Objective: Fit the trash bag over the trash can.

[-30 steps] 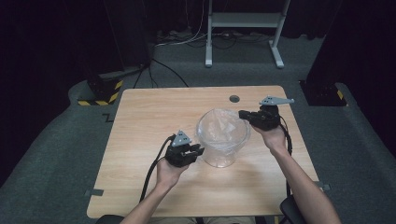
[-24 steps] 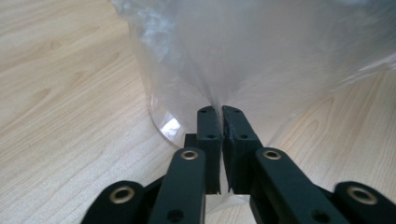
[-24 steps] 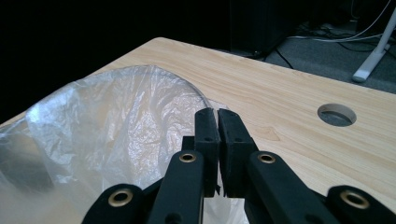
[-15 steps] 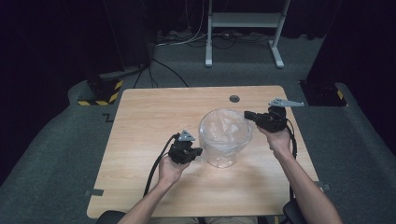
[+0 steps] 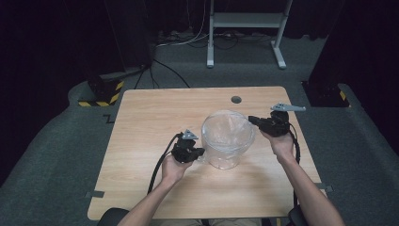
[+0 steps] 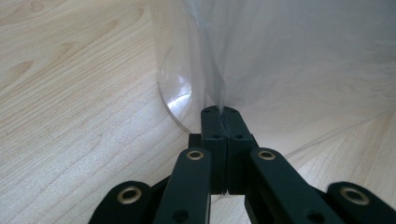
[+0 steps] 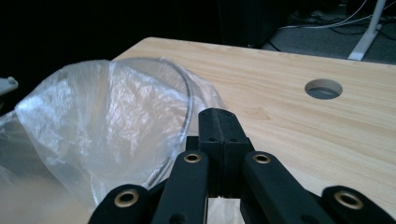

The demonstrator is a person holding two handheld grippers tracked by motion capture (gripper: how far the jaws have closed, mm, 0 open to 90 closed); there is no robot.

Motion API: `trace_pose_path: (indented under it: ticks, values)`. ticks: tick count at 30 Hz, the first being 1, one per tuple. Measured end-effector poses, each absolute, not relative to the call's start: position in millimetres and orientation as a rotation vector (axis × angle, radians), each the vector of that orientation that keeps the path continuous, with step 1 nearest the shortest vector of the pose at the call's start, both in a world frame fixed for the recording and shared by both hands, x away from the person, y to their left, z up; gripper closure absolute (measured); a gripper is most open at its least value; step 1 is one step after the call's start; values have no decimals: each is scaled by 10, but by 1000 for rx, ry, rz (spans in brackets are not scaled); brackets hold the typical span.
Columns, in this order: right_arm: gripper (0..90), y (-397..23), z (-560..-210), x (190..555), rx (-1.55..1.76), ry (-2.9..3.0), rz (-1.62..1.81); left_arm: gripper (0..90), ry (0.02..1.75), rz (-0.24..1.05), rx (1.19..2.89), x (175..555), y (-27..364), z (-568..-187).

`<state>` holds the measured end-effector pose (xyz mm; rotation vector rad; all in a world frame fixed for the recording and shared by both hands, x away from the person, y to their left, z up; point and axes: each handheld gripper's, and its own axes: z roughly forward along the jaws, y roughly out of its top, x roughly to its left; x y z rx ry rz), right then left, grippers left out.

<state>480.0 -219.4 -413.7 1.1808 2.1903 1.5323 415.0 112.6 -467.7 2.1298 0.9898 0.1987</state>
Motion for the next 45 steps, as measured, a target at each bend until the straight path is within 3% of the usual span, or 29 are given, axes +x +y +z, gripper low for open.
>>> trace_pose_path:
  ticks: [2,7,11,24,38,45]
  values:
    - [845,-2192,-4124,4803,1183,2179,1537,818,995,201,2122,4135,1134,-4669]
    - [678,-2257,-4048,4758,1199,2106,1547,513,996,188,2063,4021,1161,-4556]
    - [594,-2268,-3962,4695,1166,2062,1562,396,970,190,1981,3896,1225,-4411]
    - [503,-1950,-3825,4381,941,2115,1525,269,980,283,1759,3962,1468,-4052]
    - [501,-1618,-3956,4003,799,2282,1438,177,983,280,1794,4492,1143,-3863]
    - [509,-1558,-4011,3886,815,2319,1455,179,1065,247,1833,4715,994,-3930]
